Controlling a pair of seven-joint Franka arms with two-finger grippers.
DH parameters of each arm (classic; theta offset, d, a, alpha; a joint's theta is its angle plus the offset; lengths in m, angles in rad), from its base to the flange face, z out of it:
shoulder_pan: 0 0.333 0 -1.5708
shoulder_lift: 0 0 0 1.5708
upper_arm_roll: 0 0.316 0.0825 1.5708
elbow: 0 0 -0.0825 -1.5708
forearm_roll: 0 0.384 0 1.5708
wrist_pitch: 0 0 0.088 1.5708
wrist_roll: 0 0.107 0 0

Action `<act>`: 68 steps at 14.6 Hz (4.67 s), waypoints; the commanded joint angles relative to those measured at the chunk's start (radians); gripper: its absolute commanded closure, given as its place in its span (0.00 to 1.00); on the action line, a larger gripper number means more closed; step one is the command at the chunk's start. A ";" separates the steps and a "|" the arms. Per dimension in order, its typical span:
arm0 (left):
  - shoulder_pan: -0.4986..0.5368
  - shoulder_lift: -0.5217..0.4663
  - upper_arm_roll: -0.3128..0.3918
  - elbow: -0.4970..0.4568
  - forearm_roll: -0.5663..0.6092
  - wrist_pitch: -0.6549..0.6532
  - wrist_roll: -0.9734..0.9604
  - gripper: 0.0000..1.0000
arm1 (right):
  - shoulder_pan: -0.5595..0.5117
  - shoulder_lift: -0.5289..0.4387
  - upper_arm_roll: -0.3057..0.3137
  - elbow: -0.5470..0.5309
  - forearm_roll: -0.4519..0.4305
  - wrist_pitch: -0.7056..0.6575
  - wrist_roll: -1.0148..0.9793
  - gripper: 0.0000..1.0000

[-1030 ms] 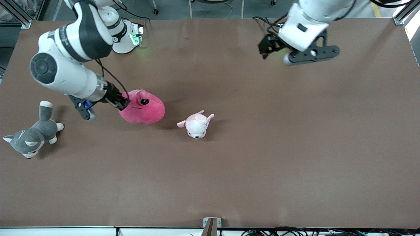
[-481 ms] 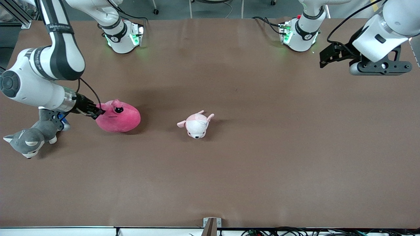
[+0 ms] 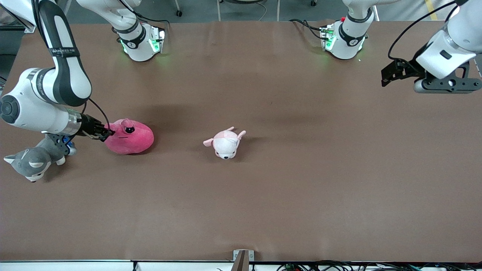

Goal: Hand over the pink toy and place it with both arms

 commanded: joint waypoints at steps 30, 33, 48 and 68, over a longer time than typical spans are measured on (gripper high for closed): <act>0.080 0.111 -0.013 0.229 0.013 0.013 0.018 0.00 | -0.008 -0.073 0.027 0.513 -0.204 -0.478 -0.586 0.00; 0.048 0.115 0.007 0.229 0.012 0.013 0.018 0.00 | -0.013 -0.096 0.025 0.522 -0.204 -0.504 -0.597 0.00; -0.116 0.112 0.172 0.232 0.009 0.011 0.020 0.00 | -0.029 -0.311 0.028 0.355 -0.230 -0.527 -0.606 0.00; -0.115 0.109 0.171 0.243 0.002 0.011 0.015 0.00 | -0.019 -0.296 0.033 0.490 -0.210 -0.575 -0.601 0.00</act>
